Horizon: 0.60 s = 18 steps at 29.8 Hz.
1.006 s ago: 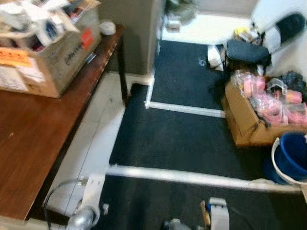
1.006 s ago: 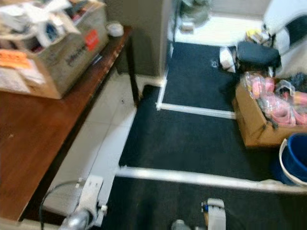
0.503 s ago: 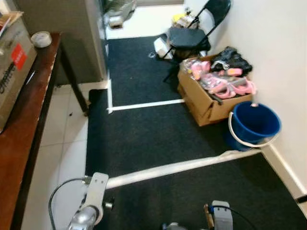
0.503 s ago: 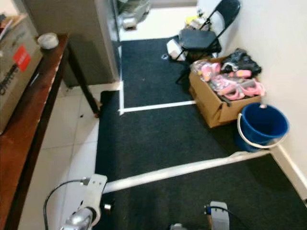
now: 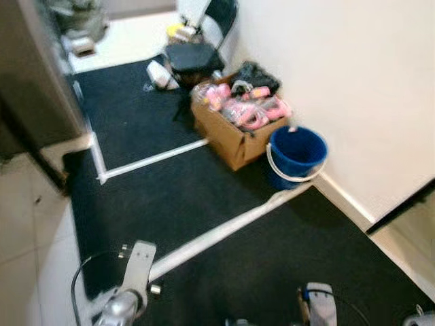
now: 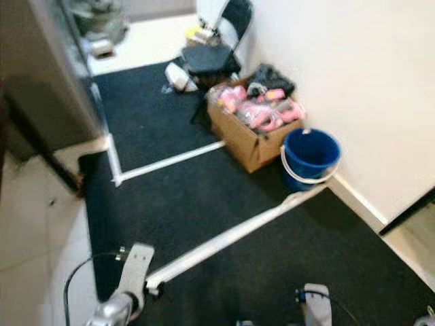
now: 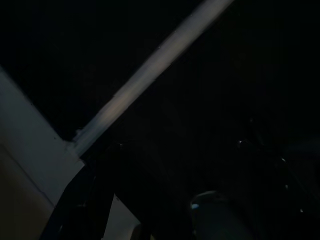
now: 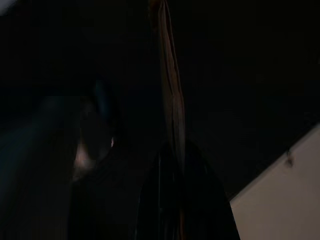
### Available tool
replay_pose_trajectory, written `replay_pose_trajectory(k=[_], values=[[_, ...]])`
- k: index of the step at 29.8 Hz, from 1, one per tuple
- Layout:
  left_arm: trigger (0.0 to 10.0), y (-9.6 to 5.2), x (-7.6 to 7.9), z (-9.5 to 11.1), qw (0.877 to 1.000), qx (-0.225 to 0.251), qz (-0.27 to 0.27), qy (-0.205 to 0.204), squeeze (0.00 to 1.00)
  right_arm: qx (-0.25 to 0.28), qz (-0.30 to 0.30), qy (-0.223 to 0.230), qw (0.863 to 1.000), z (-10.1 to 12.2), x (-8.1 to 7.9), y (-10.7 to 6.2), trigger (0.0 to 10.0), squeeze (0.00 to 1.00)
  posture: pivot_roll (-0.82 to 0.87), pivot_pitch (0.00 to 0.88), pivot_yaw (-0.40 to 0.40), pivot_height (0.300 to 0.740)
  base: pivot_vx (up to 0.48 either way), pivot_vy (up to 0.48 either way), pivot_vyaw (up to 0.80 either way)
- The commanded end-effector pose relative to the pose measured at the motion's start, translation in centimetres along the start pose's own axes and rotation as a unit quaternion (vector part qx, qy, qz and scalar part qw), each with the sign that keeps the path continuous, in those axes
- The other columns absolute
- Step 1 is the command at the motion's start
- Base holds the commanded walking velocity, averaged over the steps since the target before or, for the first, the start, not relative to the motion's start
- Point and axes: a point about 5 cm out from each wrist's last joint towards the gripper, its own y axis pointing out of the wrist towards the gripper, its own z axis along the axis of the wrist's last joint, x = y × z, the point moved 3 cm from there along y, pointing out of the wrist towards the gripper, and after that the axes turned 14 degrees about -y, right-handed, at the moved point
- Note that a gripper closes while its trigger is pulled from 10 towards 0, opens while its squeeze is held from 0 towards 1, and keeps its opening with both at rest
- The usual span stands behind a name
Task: Picking trash to rubbish bin
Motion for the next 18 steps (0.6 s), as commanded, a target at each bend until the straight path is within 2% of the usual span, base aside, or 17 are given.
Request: replay_pose_trajectory(k=[1,5,18], values=[[10.0,-0.2,-0.3,-1.0,1.000,-0.017,0.005,0.004,0.00,-0.016,0.004,0.005,1.000,-1.0,-0.3,-0.2,10.0,0.00,0.04,0.166,0.037,0.740,0.000,0.000,-0.80],[10.0,-0.2,-0.2,-1.0,1.000,-0.015,0.004,0.003,0.00,-0.014,0.003,0.008,1.000,-0.9,-0.3,-0.2,10.0,0.00,0.03,0.163,0.038,0.740,0.000,0.000,-0.80],[10.0,-0.1,0.9,0.1,0.999,0.015,-0.040,-0.027,0.00,0.003,0.001,0.010,1.000,-0.2,-0.1,-0.1,10.0,0.00,0.03,0.149,0.033,0.740,0.000,0.000,0.00]])
